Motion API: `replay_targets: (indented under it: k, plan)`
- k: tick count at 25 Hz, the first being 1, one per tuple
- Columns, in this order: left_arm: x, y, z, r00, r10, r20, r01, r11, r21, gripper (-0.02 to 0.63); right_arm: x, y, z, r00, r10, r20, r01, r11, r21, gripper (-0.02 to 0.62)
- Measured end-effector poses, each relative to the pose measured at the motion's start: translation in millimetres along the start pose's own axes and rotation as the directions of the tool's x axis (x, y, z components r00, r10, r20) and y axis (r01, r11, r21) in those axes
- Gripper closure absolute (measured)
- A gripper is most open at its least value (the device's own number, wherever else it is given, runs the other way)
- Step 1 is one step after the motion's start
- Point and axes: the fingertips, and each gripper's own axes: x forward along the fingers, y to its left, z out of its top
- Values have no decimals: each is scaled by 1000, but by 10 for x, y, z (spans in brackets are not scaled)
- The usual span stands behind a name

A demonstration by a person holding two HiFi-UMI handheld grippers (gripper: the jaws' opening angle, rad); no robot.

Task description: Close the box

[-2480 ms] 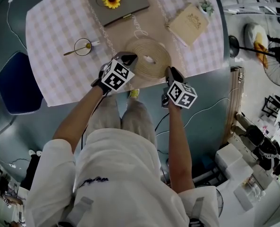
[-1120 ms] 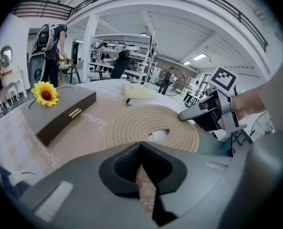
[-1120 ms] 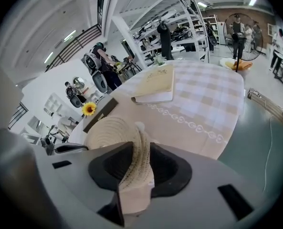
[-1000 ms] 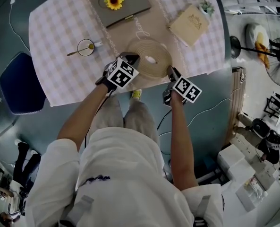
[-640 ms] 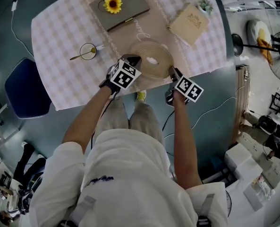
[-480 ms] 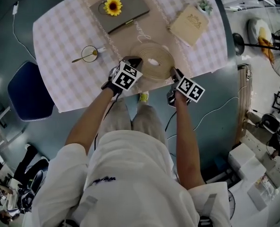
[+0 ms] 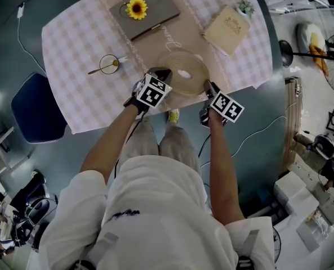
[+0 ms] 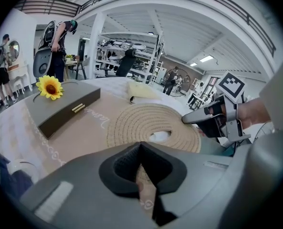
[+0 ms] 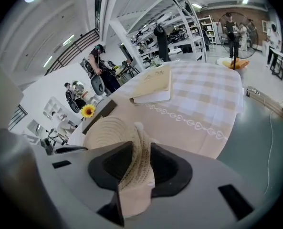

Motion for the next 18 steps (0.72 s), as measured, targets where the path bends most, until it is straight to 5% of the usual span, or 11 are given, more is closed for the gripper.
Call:
replay_targets:
  k: [6,11,18]
  plan:
    - [-160,-45,81,999,-46,28,48,997,-57,604,-95,51,2,997,33,69,-29,998,-59,500]
    - [-742,-77,229,996,-53,66,63,987,-148,604,-292,126,-53,994,102,39,-96,988,-124,497]
    - [-1382,-351,766,982,-3,191,11,999,-41,604,-853,245,298,978,138,156,-108,976,-189,492]
